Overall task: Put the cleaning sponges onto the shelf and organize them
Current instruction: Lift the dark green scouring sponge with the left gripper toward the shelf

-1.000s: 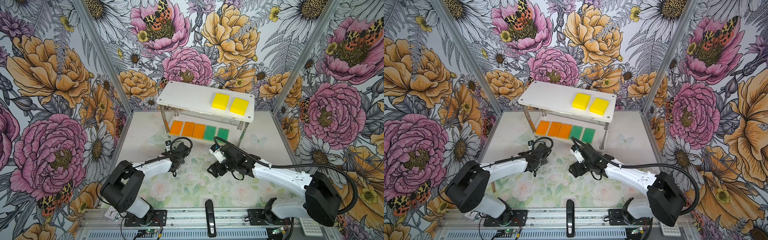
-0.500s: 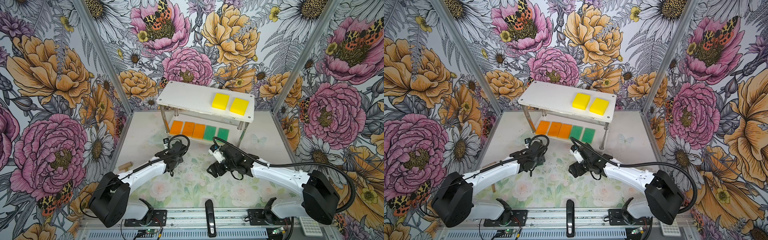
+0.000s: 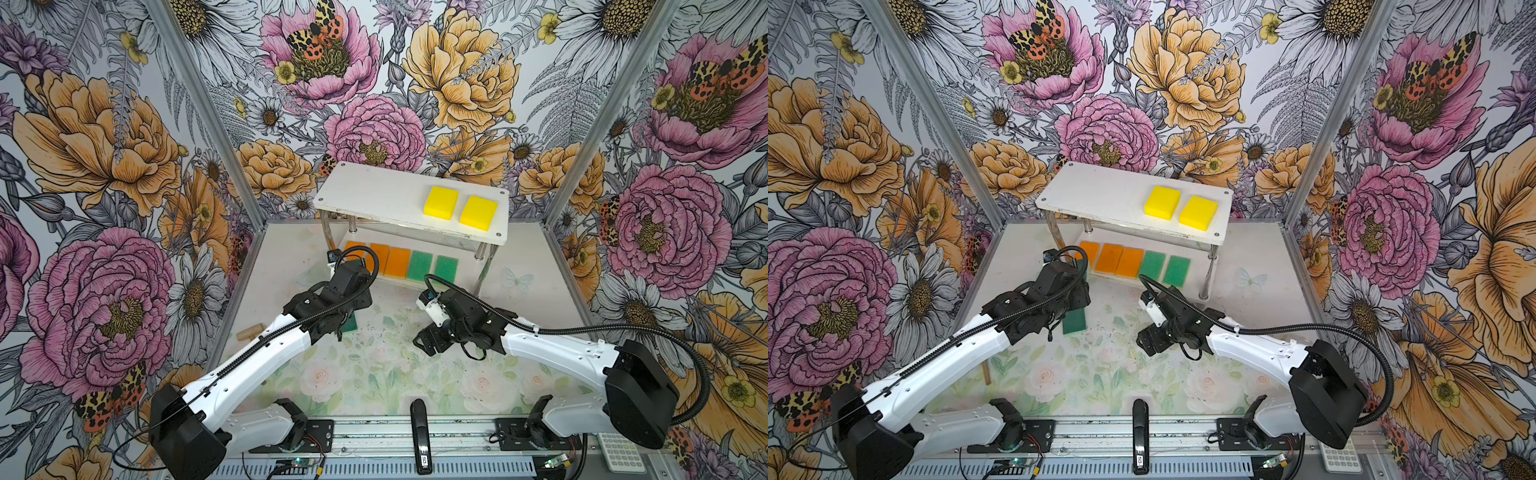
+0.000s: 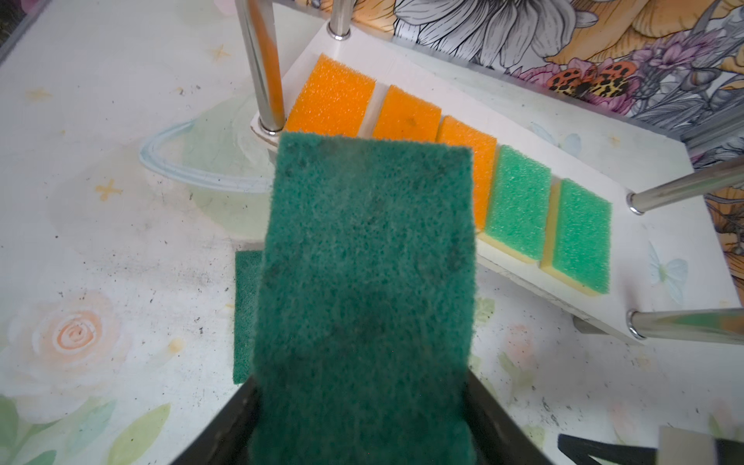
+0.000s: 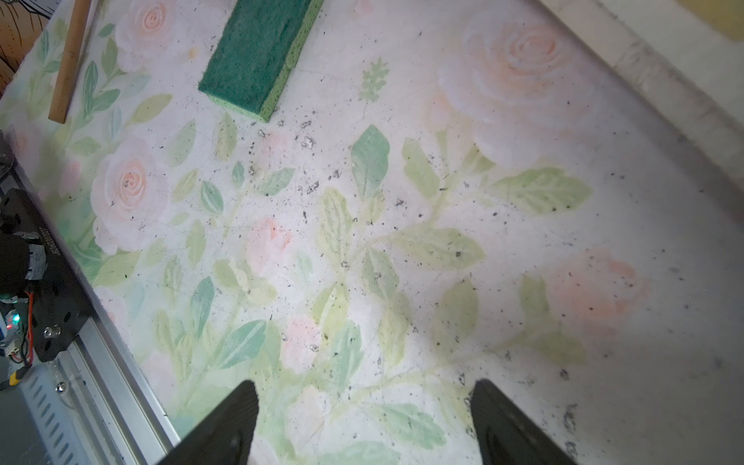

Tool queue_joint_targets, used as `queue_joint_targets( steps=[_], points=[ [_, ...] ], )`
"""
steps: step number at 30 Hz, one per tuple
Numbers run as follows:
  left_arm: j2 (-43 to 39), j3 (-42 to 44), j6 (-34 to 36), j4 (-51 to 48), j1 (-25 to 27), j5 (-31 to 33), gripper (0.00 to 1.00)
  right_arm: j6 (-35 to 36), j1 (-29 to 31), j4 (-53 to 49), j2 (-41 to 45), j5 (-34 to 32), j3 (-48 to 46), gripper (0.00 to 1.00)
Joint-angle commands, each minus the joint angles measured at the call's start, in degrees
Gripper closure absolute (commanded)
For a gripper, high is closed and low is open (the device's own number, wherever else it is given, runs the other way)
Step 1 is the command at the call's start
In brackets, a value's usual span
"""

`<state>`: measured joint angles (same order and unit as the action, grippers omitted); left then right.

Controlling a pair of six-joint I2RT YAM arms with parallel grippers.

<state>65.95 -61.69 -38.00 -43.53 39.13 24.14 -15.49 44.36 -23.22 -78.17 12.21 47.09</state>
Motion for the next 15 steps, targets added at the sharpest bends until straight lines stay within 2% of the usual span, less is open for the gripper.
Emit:
queue_joint_targets(
  steps=[1,4,9,15],
  points=[
    [-2.2,-3.5,3.9,-2.8,0.7,-2.1,0.34,-0.4,0.6,1.8,-0.5,-0.4,1.9,0.15],
    [-3.7,-5.7,5.9,-2.9,1.1,-4.8,0.34,-0.4,0.5,1.8,-0.5,-0.5,1.8,0.15],
    [-5.1,-10.6,7.9,-3.9,1.9,-5.7,0.35,-0.5,0.7,1.9,-0.4,-0.4,1.6,0.15],
    [-2.1,-19.2,12.0,-5.7,2.4,-6.2,0.35,-0.3,0.7,1.9,0.4,-0.2,1.0,0.15]
  ],
)
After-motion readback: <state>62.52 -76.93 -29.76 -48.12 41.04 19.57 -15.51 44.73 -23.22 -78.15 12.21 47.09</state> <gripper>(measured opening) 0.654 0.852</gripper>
